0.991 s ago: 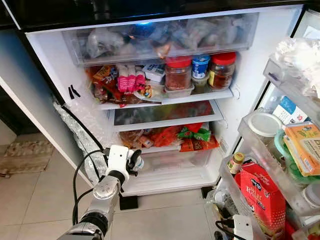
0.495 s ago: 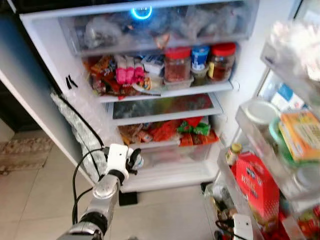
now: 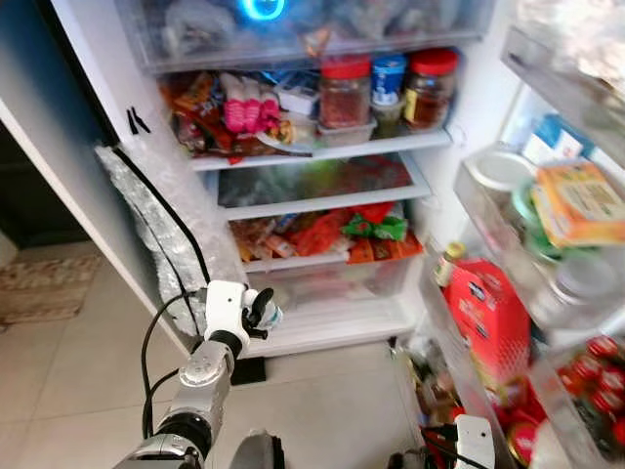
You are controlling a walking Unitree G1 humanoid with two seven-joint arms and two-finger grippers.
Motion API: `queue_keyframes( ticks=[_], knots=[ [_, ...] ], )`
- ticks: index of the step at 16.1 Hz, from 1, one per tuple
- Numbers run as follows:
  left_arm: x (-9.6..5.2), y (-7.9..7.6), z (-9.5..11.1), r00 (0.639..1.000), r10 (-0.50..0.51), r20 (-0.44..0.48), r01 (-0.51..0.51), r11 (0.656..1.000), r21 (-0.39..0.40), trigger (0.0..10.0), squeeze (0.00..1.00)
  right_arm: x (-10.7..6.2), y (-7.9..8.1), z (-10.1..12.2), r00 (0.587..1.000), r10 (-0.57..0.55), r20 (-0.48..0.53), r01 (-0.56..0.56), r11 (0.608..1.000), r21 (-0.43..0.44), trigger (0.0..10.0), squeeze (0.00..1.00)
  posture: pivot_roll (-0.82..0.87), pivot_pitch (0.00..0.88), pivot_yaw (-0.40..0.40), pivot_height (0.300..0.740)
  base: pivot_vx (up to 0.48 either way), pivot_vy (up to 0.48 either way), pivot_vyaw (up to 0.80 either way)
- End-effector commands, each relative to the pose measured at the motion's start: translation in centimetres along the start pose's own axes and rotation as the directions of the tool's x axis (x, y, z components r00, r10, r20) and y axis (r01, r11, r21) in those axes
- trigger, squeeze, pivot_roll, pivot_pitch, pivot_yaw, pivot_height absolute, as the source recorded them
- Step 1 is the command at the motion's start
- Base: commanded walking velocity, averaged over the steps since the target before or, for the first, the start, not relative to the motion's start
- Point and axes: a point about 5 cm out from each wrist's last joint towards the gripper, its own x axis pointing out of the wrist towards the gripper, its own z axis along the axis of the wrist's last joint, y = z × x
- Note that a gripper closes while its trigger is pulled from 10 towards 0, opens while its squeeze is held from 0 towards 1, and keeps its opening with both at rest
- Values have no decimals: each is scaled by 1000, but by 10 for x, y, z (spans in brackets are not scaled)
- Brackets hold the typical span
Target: Restocking fridge
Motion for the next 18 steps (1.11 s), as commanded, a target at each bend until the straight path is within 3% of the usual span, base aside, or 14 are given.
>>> queue_keyframes(
  ticks=[1,14,18],
  knots=[
    [5,1,9,1000,-4,27,4,1000,-14,10000,0,-1,0,-8,1000,-2,-26,2,1000,14,10000,0,48,117,35,645,0,0,0],
    [9,-7,17,997,-69,46,68,997,39,10000,0,-1,1,-8,1000,7,-16,-7,1000,25,10000,0,47,115,41,645,0,0,0],
    [9,-7,17,996,-73,46,71,996,47,10000,0,-1,2,-7,1000,21,-18,-21,1000,1,10000,0,49,114,44,645,245,0,0]
  ],
)
